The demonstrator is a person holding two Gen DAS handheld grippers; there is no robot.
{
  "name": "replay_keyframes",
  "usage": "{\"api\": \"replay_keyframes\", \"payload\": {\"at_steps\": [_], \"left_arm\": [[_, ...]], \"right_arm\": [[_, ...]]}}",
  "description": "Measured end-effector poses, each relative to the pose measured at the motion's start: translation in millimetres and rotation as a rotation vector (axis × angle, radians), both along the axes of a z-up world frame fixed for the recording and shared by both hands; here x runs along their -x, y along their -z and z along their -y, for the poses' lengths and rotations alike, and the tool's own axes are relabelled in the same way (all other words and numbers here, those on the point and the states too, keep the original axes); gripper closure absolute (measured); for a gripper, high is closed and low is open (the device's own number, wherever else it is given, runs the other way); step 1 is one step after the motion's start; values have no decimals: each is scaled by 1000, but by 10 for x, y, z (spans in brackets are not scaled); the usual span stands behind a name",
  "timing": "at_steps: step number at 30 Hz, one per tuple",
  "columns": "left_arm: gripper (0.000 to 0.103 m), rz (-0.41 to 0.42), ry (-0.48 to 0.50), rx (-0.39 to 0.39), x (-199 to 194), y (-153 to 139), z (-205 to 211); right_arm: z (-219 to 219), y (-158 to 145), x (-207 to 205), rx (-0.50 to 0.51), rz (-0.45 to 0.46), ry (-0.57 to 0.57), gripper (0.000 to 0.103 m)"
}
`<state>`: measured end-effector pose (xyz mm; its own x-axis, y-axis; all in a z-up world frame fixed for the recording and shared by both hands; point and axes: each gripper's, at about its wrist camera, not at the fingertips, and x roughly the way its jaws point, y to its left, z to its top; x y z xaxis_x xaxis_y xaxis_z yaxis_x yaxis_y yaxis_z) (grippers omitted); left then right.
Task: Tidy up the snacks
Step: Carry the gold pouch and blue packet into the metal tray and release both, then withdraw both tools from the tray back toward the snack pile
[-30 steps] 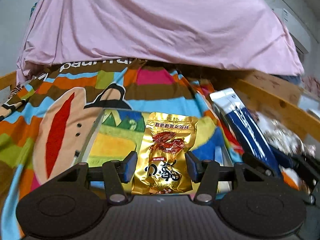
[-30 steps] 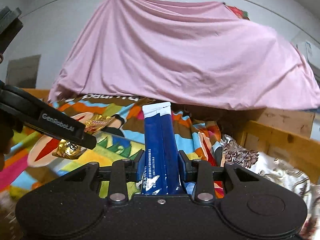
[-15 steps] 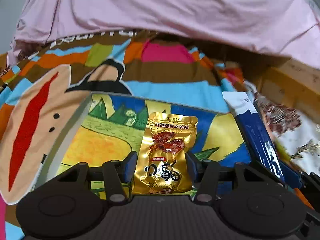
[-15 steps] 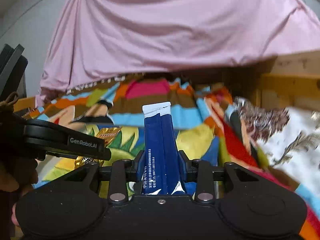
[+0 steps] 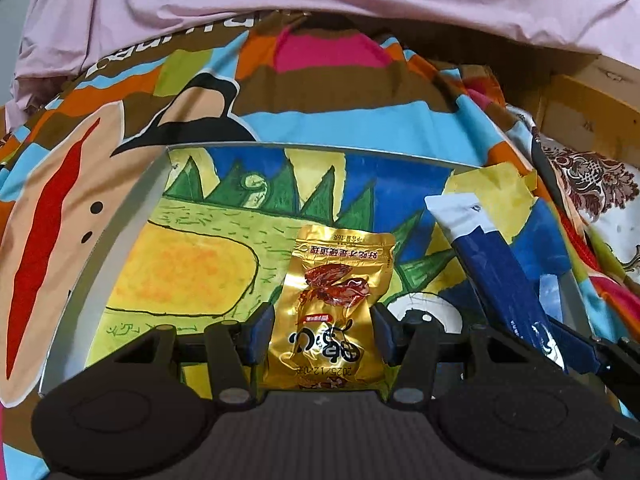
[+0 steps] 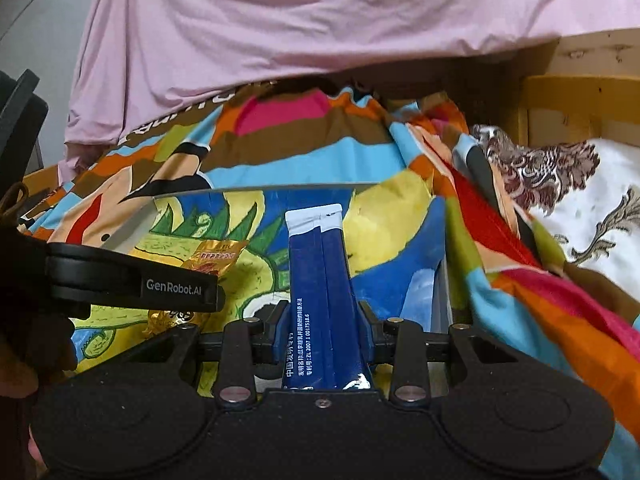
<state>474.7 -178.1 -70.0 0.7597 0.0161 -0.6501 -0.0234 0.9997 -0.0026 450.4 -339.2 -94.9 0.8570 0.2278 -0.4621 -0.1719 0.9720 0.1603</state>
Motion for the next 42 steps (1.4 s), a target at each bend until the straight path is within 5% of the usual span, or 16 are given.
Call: {"api": "replay_keyframes", "payload": {"at_steps": [7,11,19,31,42], "left_arm": [[44,-13,3,48,-19,55,-58],[16,-2,-3,86,12,38,-134],[3,91,-39,169,245,-263,-368],[1,262,-72,184,1070,-856,-690],[0,393,-90,135,2115,-1186,-1010]], "right_arm": [[8,25,-26,-4,-18,-1,62],[6,7,-16,2,-18,-5,53],[23,-319,263,19,110,-10,25],[30,-1031,1077,25,252,-1,1],[-32,-1441,2057,15,340,-5,1]]}}
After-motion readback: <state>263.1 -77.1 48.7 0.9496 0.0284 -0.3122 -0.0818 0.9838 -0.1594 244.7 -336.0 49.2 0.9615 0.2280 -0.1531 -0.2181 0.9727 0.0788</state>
